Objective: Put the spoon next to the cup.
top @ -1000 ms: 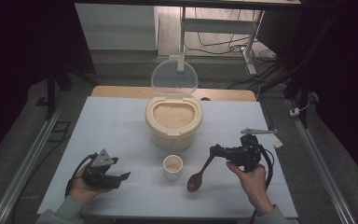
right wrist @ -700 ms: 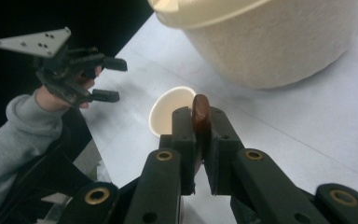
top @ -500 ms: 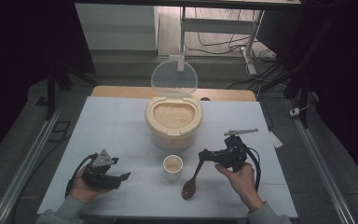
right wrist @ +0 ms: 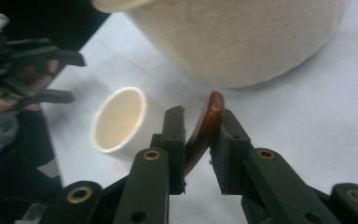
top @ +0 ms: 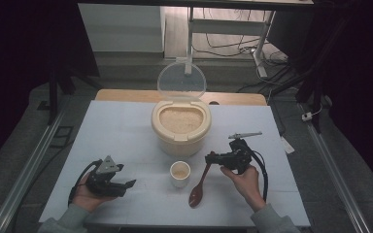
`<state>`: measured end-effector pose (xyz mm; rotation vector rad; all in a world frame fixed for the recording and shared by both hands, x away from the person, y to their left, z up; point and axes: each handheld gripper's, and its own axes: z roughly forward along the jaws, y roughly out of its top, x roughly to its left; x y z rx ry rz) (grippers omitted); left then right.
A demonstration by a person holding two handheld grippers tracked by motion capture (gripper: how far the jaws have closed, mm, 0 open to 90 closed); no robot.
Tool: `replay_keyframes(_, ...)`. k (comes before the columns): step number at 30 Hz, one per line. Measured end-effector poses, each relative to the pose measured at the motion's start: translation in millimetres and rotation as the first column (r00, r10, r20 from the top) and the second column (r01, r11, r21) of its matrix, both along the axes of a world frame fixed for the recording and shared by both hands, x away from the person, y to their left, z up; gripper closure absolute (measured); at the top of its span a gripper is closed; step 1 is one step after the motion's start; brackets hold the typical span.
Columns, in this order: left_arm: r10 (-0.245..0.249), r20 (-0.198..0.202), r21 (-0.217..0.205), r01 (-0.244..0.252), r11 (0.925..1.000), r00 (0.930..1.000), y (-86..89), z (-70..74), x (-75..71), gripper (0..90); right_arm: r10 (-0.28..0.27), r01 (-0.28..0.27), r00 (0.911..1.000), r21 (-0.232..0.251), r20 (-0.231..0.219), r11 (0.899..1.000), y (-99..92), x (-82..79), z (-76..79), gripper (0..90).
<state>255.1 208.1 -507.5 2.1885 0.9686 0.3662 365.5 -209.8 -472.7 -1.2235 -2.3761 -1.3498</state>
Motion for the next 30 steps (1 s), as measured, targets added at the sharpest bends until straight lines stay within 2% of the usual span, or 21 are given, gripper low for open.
replay_keyframes(11,-0.003,-0.003,0.001,0.003,1.0000,1.0000,-0.1,-0.4,0.2,26.0,-0.032,0.035,0.9988,-0.085,0.038,0.996,8.5,15.1,-28.0,65.1)
replay_keyframes(14,-0.004,-0.002,0.002,0.004,1.0000,1.0000,-0.2,-0.5,0.1,26.0,-0.043,0.046,0.9984,-0.095,0.037,0.994,9.5,17.6,-34.7,63.4)
replay_keyframes(21,-0.005,-0.003,0.003,0.005,1.0000,1.0000,-0.6,-0.5,0.1,26.0,-0.059,0.074,0.9934,-0.161,0.098,0.984,15.3,16.4,-40.8,58.4)
replay_keyframes(26,-0.005,-0.003,0.005,0.005,1.0000,1.0000,-1.0,-0.6,0.0,26.0,-0.069,0.095,0.9893,-0.208,0.129,0.973,17.0,16.5,-44.6,54.5)
replay_keyframes(30,-0.005,-0.003,0.006,0.005,1.0000,1.0000,-1.2,-0.8,0.1,25.9,-0.071,0.101,0.9879,-0.225,0.138,0.969,18.2,17.5,-47.0,51.6)
